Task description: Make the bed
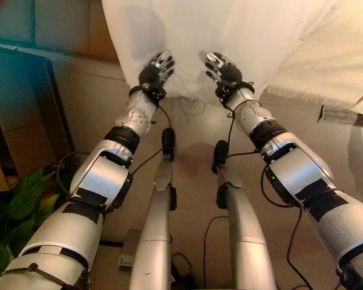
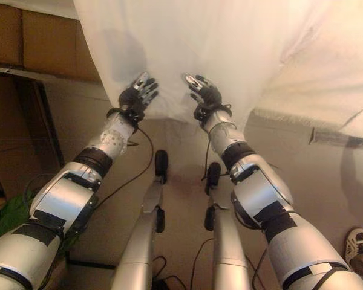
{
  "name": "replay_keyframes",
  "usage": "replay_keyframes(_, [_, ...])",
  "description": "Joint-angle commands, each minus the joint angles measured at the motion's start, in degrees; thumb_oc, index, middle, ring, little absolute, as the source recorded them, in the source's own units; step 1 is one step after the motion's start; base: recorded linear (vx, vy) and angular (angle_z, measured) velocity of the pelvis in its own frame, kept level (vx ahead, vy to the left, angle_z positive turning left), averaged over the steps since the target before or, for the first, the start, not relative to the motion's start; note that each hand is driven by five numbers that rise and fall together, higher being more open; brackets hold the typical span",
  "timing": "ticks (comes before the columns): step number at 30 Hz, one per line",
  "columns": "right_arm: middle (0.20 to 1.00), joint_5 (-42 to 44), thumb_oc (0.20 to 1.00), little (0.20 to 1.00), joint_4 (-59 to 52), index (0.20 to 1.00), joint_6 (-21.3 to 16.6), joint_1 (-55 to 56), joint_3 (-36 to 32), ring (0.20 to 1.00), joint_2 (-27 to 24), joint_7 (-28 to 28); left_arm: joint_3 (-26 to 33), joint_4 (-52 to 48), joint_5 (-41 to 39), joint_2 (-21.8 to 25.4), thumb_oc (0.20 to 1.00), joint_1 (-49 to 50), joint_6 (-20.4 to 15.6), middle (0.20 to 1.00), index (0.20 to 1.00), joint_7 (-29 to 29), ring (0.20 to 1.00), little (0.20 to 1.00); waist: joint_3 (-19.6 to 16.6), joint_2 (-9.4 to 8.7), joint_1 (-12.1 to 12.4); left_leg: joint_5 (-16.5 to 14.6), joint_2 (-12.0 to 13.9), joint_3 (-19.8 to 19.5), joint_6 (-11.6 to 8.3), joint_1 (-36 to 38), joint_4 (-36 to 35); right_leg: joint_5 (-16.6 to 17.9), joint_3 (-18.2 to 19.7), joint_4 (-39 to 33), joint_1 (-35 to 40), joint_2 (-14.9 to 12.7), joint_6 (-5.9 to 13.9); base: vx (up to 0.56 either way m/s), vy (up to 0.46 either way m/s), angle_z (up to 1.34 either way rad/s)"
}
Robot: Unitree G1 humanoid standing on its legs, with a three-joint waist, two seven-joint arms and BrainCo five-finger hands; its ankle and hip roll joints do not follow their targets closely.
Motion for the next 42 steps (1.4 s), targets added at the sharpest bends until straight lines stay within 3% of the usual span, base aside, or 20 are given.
replay_keyframes(1, [1.000,-2.21,1.000,1.000,0.07,1.000,-2.89,-3.97,-0.91,1.000,-1.88,-2.65,4.85,2.06,3.35,3.21,1.000,-6.45,-3.12,1.000,1.000,3.25,1.000,1.000,3.41,-0.19,-0.12,-12.89,-4.37,3.14,-1.39,0.29,9.03,8.33,0.58,-17.95,5.89,1.31,3.68,0.00,0.000,0.00])
replay_keyframes(11, [1.000,-7.07,1.000,1.000,1.90,1.000,-5.43,1.25,-6.81,1.000,-8.00,-8.24,9.18,1.51,5.45,7.44,1.000,-1.19,-5.74,1.000,1.000,8.36,1.000,1.000,3.42,0.81,-0.60,-12.79,-4.73,3.61,-1.56,0.11,8.77,8.52,0.65,-17.80,5.39,1.03,3.76,0.00,0.000,0.01])
replay_keyframes(18, [1.000,-10.82,1.000,1.000,0.83,1.000,-6.32,19.57,-16.66,1.000,-9.46,-11.02,14.17,-3.68,11.43,7.32,1.000,13.62,-6.08,1.000,1.000,10.80,1.000,1.000,3.42,1.31,-1.67,-11.58,-5.09,4.62,-0.96,1.23,9.07,9.02,-0.02,-16.35,5.96,0.90,3.07,-0.03,0.003,0.07])
replay_keyframes(25, [1.000,-17.45,1.000,1.000,-0.38,1.000,-5.00,45.41,-24.87,1.000,-8.30,-8.83,18.52,-4.45,24.94,4.59,1.000,36.50,-3.18,1.000,1.000,8.77,1.000,1.000,3.42,2.43,-2.56,-13.09,-4.52,5.08,-0.70,9.21,9.50,3.89,0.59,-9.19,10.93,1.58,2.44,-0.02,-0.009,-0.03])
replay_keyframes(30, [1.000,-25.68,1.000,1.000,-0.36,1.000,-3.00,57.69,-27.50,1.000,-8.78,-5.41,20.46,-0.45,32.78,-1.24,1.000,50.55,-1.89,1.000,1.000,5.63,1.000,1.000,2.83,3.13,-3.70,-12.44,-4.52,4.88,-0.97,22.44,7.30,-0.44,0.11,-5.53,22.65,1.86,1.69,-0.02,-0.065,-0.11])
replay_keyframes(31, [1.000,-27.31,1.000,1.000,-0.36,1.000,-2.36,59.80,-27.70,1.000,-9.30,-4.50,20.21,-0.11,34.23,-2.20,1.000,52.51,-1.45,1.000,1.000,4.74,1.000,1.000,2.74,3.16,-3.87,-10.77,-4.55,5.13,-0.73,24.81,6.67,0.52,-0.38,-5.56,24.83,1.70,1.14,-0.02,-0.122,0.01])
replay_keyframes(33, [1.000,-32.25,1.000,1.000,-1.15,1.000,-1.53,63.54,-26.24,1.000,-9.65,-2.88,18.53,0.25,40.05,-2.86,1.000,57.19,-1.12,1.000,1.000,3.74,1.000,1.000,1.38,3.01,-4.27,-10.57,-4.36,5.03,-1.12,31.08,5.21,0.13,-0.59,-6.85,31.69,2.13,1.05,0.04,-0.147,0.00])
replay_keyframes(35, [1.000,-40.46,1.000,1.000,-1.99,1.000,0.23,68.04,-23.15,1.000,-9.96,0.18,17.15,0.60,47.64,-2.95,1.000,62.19,-0.29,1.000,1.000,1.90,1.000,1.000,-2.03,2.33,-3.78,-10.85,-3.89,5.12,-1.46,38.70,4.13,0.21,-0.62,-10.16,40.41,2.63,1.31,0.13,-0.139,0.09])
replay_keyframes(38, [1.000,-45.04,1.000,1.000,-1.43,1.000,0.78,68.76,-20.66,1.000,-10.14,1.18,16.36,1.53,49.98,-3.21,1.000,63.36,-0.03,1.000,1.000,0.94,1.000,1.000,-3.09,2.04,-3.67,-10.63,-3.65,5.20,-1.58,40.95,3.19,0.61,-0.60,-11.59,42.64,2.81,1.42,0.08,-0.103,-0.06])
replay_keyframes(42, [1.000,-58.45,1.000,1.000,-0.28,1.000,3.41,71.83,-15.32,1.000,-10.03,3.88,14.77,1.91,58.49,-3.58,1.000,67.53,0.68,1.000,1.000,-0.07,1.000,1.000,-9.70,1.81,-2.68,-10.41,-3.15,4.62,-1.15,50.18,-2.39,0.71,-0.95,-16.44,51.77,4.04,2.22,0.13,-0.087,0.15])
